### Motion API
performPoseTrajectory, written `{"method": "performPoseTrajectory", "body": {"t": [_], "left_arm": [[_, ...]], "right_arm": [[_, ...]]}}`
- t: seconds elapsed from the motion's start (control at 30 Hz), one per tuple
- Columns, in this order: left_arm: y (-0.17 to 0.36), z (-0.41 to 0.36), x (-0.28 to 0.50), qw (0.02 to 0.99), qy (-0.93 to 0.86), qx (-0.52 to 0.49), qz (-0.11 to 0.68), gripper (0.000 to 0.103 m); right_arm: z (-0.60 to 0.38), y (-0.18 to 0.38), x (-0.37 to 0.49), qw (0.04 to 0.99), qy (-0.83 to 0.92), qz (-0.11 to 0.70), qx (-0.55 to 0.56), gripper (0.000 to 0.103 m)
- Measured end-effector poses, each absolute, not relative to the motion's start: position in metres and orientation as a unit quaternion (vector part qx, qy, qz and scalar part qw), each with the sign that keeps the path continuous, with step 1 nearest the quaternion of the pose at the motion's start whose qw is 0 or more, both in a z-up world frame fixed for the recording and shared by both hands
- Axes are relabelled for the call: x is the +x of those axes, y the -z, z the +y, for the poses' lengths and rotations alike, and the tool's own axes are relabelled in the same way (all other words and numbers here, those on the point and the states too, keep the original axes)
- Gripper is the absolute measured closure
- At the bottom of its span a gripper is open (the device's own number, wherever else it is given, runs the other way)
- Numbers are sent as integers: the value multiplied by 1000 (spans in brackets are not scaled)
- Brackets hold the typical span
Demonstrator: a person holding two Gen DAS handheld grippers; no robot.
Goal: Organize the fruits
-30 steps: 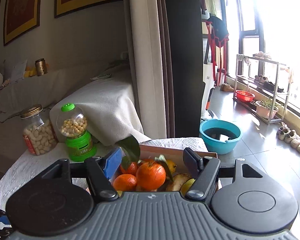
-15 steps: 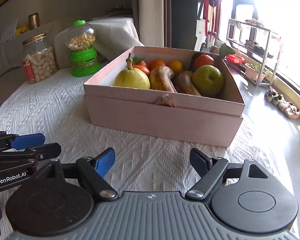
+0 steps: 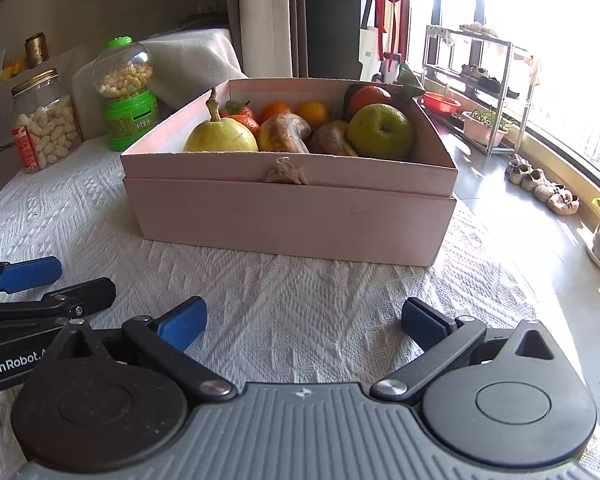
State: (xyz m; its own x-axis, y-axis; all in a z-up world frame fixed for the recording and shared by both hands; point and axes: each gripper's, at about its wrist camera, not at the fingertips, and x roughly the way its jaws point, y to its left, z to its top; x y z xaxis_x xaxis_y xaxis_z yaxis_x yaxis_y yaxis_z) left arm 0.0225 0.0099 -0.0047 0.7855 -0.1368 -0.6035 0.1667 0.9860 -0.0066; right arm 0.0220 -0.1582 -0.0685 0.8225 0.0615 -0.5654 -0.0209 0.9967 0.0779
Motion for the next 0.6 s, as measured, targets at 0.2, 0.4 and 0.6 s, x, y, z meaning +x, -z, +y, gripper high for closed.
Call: {"method": "performPoseTrajectory", "body": {"t": [0.2,0.4,0.6], "left_arm": [[5,9,22,945,80,26,317,39],[5,9,22,945,80,26,317,39],[5,9,22,945,80,25,317,39]], "right_arm": [[-159,70,20,956,-17,290,37,0],[-159,70,20,956,-17,290,37,0],[-158,70,19,956,-17,290,37,0]]}}
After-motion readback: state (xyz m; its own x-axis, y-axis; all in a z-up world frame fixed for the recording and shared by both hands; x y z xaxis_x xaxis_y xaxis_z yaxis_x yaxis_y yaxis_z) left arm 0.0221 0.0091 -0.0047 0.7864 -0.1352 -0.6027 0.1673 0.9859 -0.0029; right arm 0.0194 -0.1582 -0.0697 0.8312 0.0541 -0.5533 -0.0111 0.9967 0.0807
